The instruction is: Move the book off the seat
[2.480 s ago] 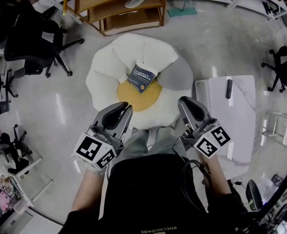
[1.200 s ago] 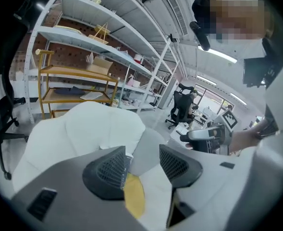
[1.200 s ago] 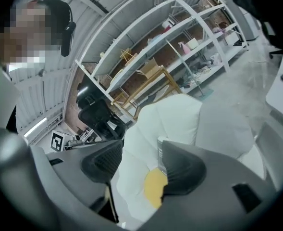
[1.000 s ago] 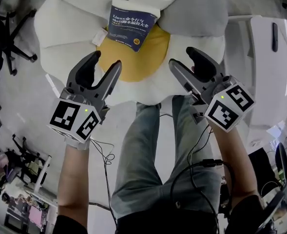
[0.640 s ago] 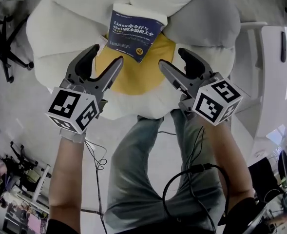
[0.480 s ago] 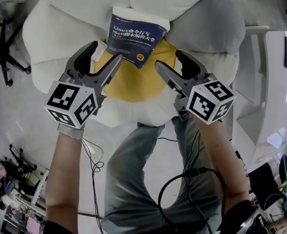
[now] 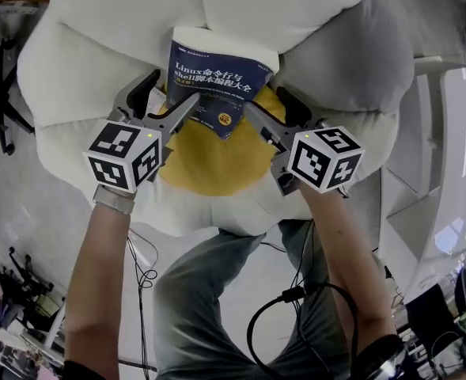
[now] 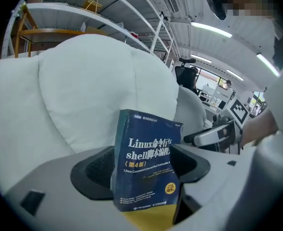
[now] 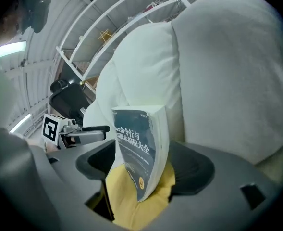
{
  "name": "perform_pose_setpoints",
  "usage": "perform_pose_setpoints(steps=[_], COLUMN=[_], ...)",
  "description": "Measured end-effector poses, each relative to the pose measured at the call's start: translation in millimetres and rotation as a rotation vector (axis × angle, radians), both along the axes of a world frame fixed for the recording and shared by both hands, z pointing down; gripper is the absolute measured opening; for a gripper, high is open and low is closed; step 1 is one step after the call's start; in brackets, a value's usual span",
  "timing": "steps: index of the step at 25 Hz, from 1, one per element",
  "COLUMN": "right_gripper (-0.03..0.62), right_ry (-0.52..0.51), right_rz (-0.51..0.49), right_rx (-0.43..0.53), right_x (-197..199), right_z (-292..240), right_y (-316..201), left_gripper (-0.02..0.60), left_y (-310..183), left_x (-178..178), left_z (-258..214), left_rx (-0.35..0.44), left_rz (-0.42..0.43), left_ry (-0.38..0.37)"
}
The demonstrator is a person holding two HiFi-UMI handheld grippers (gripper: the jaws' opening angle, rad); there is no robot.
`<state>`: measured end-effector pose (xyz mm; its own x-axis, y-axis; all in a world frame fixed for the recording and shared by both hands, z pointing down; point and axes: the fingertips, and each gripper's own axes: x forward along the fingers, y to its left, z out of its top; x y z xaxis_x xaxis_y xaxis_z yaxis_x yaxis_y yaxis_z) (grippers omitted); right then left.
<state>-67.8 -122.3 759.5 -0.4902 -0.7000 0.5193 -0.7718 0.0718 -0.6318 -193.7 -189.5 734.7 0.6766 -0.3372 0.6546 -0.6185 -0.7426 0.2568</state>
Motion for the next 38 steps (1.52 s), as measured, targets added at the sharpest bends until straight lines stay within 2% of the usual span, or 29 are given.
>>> perform_pose_setpoints(steps=[6, 12, 20, 25, 31, 38], right_gripper=[0.345, 0.345, 0.345, 0.368, 0.385, 0.390], right_ry=[-0.006, -0.054, -0.065, -0.054, -0.077, -0.065], right_rz=[-0.029, -0.042, -0.050, -0.047, -0.063, -0.059], right_rx=[-0.009, -0.012, 0.001, -0.019, 0.004, 0.001], right_x=[-1, -7, -17, -17, -26, -29], right_z=[18, 41, 52, 56, 58, 64], right_y=[-17, -40, -50, -53, -57, -60], left_gripper=[0.359, 0.359, 0.360, 0.365, 0.377, 0.379], left_y=[-16, -26, -27, -29, -31, -32], left_x=[1, 10, 12, 12, 15, 18], left_z=[20, 45, 49, 51, 53, 57], left_rx=[-0.042, -0.091, -0.077, -0.060, -0.058, -0.036], left_rz=[-0.032, -0.014, 0.011, 0.006, 0.013, -0.040], left_ry=[0.002, 0.029, 0.070, 0.035, 0.079, 0.119])
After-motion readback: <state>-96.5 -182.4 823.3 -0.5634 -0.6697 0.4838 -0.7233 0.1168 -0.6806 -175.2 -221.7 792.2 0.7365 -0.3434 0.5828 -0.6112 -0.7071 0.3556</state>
